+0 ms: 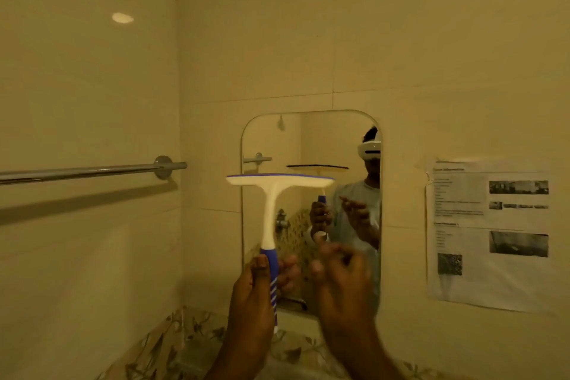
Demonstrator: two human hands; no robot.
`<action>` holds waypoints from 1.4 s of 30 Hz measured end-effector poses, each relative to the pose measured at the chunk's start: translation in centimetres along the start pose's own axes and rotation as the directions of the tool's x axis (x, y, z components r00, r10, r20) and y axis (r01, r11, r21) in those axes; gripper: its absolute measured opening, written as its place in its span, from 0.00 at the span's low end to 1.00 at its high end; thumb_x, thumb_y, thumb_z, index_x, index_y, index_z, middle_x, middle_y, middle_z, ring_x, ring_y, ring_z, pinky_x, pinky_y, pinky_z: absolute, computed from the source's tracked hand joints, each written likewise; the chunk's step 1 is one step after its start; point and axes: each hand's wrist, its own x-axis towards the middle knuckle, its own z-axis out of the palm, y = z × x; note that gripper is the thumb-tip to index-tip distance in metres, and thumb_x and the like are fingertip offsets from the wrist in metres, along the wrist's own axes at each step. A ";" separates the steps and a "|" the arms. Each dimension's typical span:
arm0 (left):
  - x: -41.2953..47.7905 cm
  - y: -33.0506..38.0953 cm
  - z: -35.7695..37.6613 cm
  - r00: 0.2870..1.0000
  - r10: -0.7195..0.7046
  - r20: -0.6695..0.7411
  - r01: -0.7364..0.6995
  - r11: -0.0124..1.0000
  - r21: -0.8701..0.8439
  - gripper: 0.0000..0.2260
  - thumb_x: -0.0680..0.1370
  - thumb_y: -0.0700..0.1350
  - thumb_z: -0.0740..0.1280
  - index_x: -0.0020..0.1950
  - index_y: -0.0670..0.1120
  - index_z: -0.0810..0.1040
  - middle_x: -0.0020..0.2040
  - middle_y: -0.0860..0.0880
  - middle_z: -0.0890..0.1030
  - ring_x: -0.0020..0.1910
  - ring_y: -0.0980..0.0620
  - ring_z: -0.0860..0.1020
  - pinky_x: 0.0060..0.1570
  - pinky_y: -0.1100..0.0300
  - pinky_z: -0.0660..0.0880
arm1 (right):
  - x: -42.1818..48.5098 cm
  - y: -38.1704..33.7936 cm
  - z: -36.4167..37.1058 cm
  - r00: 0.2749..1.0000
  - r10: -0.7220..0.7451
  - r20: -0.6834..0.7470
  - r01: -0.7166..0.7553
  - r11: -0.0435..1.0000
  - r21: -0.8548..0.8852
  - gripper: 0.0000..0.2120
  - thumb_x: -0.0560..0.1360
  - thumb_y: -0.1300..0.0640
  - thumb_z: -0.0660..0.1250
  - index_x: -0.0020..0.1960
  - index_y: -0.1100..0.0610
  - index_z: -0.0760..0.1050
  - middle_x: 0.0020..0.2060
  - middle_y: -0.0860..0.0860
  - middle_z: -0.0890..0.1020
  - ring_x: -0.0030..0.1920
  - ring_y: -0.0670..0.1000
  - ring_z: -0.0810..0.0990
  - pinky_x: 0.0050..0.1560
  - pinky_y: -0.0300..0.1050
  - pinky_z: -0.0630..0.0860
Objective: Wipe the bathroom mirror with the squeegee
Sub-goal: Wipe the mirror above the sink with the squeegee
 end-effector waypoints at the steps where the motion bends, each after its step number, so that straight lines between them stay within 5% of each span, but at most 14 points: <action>1: 0.6 0.7 -0.1 1.000 -0.016 -0.012 0.016 0.998 -0.057 0.24 0.75 0.63 0.61 0.54 0.43 0.81 0.38 0.46 0.85 0.31 0.48 0.80 0.33 0.55 0.77 | 2.3 1.0 -1.4 0.996 -0.051 -0.076 0.049 0.998 -0.033 0.13 0.83 0.42 0.54 0.64 0.26 0.65 0.62 0.40 0.65 0.65 0.47 0.67 0.64 0.54 0.74; 4: 3.1 2.6 -0.9 0.998 -0.001 -0.064 -0.003 0.998 -0.065 0.27 0.73 0.68 0.61 0.50 0.44 0.78 0.30 0.49 0.75 0.23 0.53 0.69 0.22 0.60 0.68 | 11.3 3.5 -6.1 0.940 -0.204 -0.274 0.142 0.963 -0.229 0.21 0.83 0.43 0.55 0.73 0.45 0.67 0.67 0.47 0.67 0.67 0.53 0.66 0.65 0.60 0.72; 6: 4.6 4.2 -0.7 0.998 0.022 -0.058 -0.025 0.998 -0.053 0.27 0.75 0.70 0.60 0.48 0.45 0.76 0.29 0.50 0.71 0.22 0.54 0.64 0.21 0.62 0.64 | 17.2 5.4 -9.1 0.905 -0.336 -0.259 0.186 0.863 -0.471 0.25 0.83 0.43 0.57 0.77 0.52 0.65 0.74 0.56 0.66 0.74 0.60 0.64 0.70 0.64 0.67; 10: 7.2 6.4 0.4 0.998 0.052 -0.031 -0.051 0.998 0.032 0.25 0.81 0.67 0.57 0.47 0.45 0.75 0.28 0.51 0.68 0.22 0.54 0.62 0.22 0.63 0.61 | 23.4 9.3 -12.6 0.885 -0.465 0.027 0.328 0.579 -0.746 0.34 0.82 0.36 0.51 0.83 0.52 0.57 0.83 0.59 0.57 0.82 0.64 0.55 0.79 0.64 0.56; 17: 12.5 8.8 2.4 0.994 0.102 -0.027 -0.098 0.987 0.129 0.25 0.82 0.67 0.57 0.47 0.46 0.75 0.28 0.52 0.70 0.22 0.56 0.64 0.22 0.63 0.62 | 24.6 12.8 -11.5 0.803 -0.584 0.123 0.362 0.312 -0.878 0.40 0.79 0.29 0.48 0.85 0.47 0.51 0.84 0.57 0.50 0.83 0.66 0.46 0.80 0.71 0.46; 23: 16.7 9.1 2.7 0.985 0.170 -0.021 -0.163 0.970 0.177 0.24 0.82 0.67 0.57 0.45 0.47 0.74 0.28 0.52 0.70 0.22 0.56 0.63 0.22 0.64 0.61 | 24.9 12.9 -11.2 0.777 -0.617 0.125 0.369 0.286 -0.884 0.40 0.78 0.29 0.49 0.85 0.47 0.50 0.84 0.57 0.48 0.83 0.67 0.45 0.79 0.72 0.45; 42: 18.3 2.9 0.0 1.000 0.012 -0.017 -0.010 0.994 0.113 0.25 0.81 0.69 0.56 0.45 0.47 0.72 0.27 0.51 0.68 0.22 0.54 0.60 0.22 0.64 0.59 | 24.7 12.9 -11.1 0.746 -0.653 0.127 0.401 0.290 -0.869 0.41 0.78 0.28 0.49 0.85 0.47 0.49 0.84 0.57 0.47 0.83 0.67 0.44 0.79 0.73 0.47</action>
